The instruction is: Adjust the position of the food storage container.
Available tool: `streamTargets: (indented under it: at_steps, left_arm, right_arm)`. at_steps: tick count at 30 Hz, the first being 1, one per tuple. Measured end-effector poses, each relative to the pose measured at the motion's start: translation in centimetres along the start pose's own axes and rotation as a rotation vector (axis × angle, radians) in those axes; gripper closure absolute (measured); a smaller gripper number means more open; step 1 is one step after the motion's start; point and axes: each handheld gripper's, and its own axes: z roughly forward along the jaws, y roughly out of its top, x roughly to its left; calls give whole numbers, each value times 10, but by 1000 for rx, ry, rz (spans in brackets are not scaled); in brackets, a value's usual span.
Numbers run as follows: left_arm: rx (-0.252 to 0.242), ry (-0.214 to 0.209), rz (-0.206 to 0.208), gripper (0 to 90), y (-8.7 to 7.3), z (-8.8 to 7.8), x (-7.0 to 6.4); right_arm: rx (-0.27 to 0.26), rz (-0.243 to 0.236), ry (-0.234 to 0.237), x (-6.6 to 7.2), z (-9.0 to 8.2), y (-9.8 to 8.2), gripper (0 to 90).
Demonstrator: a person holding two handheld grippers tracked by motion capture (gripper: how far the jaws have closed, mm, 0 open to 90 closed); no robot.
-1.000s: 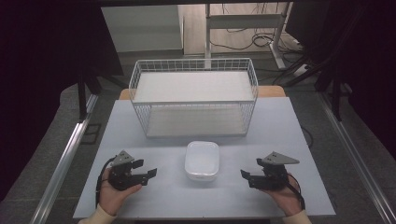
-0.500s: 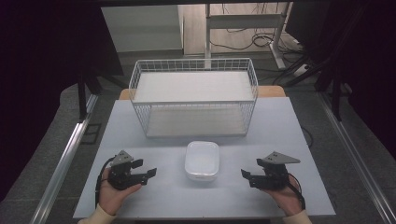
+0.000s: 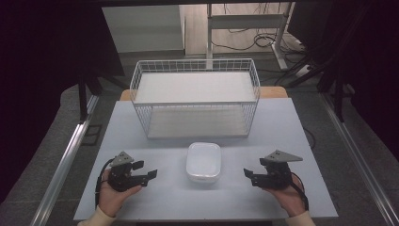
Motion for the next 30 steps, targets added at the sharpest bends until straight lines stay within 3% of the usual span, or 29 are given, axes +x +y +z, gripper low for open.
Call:
streamTargets:
  at_steps: [7, 13, 20, 30]
  left_arm:
    - [1, -4, 5, 280, 0, 0, -1]
    - [15, 1, 1, 278, 0, 4, -1]
    - [19, 3, 10, 275, -1, 5, -3]
    - [20, 0, 7, 274, -1, 6, -2]
  right_arm:
    - [20, -22, 14, 3, -1, 22, 208]
    - [44, -32, 17, -1, 6, 43, 263]
    - [65, -46, 35, 0, 22, 62, 353]
    - [97, -72, 53, 7, 48, 88, 400]
